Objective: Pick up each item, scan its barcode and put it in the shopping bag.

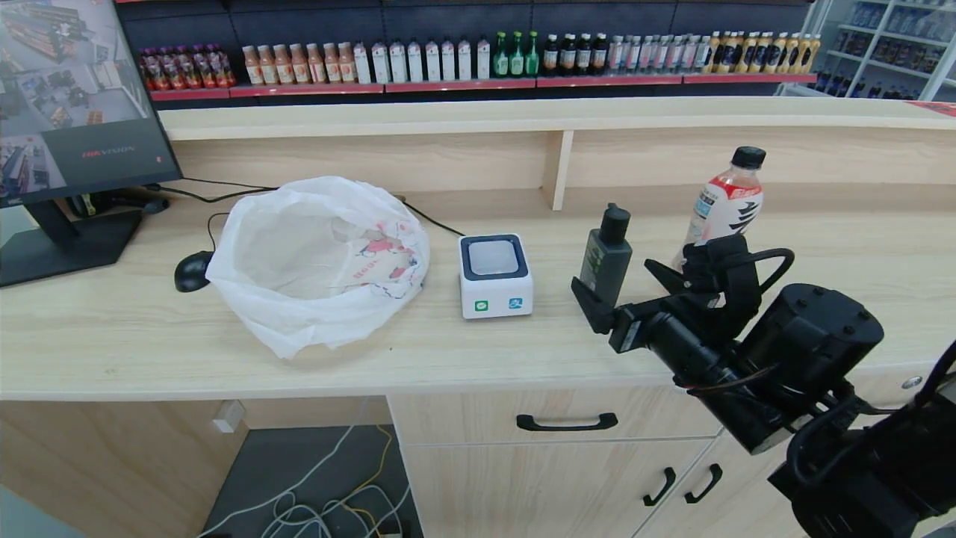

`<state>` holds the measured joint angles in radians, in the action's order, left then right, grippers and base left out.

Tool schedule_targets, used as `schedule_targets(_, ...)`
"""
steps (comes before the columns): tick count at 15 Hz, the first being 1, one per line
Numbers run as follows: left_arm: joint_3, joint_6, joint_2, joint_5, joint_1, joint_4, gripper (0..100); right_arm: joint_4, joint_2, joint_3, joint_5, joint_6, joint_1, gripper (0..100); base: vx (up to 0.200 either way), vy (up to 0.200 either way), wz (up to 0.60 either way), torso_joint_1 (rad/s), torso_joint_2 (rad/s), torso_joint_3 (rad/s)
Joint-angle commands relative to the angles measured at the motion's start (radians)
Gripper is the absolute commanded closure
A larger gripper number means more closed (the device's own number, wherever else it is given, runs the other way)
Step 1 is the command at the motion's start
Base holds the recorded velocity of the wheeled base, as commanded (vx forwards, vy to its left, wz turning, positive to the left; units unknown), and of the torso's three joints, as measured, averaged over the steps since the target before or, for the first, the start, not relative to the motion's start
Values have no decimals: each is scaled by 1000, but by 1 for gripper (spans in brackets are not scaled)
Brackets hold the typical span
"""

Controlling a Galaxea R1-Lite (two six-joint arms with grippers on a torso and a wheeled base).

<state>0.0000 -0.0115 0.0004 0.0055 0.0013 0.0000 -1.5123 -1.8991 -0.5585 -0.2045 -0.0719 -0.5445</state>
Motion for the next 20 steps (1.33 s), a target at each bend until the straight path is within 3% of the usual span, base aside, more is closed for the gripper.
schedule_targets(1, 0, 1, 0, 1, 0, 0, 0, 1, -40, -43, -7, 0, 1, 0, 0, 0, 0, 0, 0, 0)
schedule_targets(9, 0, -1, 0, 1, 0, 0, 0, 21, -141, -199, -9, 26, 67, 0, 0, 0, 0, 0, 0, 0)
schedule_targets(20, 0, -1, 0, 1, 0, 0, 0, 29, -227, -301, -35, 67, 98, 0, 0, 0, 0, 0, 0, 0)
